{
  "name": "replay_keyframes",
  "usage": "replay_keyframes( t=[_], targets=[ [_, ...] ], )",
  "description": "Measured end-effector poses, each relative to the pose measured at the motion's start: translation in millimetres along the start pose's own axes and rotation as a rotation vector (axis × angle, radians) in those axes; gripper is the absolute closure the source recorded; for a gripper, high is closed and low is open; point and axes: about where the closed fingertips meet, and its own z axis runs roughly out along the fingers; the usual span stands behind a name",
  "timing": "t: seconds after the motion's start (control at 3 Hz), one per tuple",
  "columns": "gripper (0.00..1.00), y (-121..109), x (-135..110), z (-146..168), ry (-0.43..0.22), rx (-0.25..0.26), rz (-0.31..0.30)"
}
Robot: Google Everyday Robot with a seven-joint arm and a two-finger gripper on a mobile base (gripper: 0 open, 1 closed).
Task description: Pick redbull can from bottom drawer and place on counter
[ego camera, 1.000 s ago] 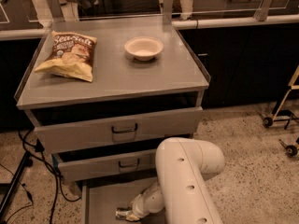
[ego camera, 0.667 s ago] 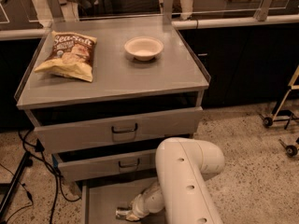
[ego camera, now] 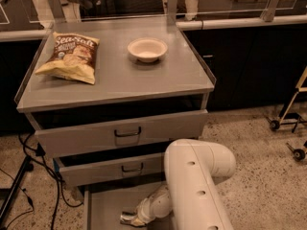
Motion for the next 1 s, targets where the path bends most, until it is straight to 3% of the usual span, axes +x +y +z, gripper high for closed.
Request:
replay_keyframes(
  t=[0.67,1.0],
  targets=[
    [1.00,-28.6,3.2,-71.7,0.027,0.063,0.113],
    [1.00,-27.1,-1.3,-112.2,0.054,0.076,0.160]
  ],
)
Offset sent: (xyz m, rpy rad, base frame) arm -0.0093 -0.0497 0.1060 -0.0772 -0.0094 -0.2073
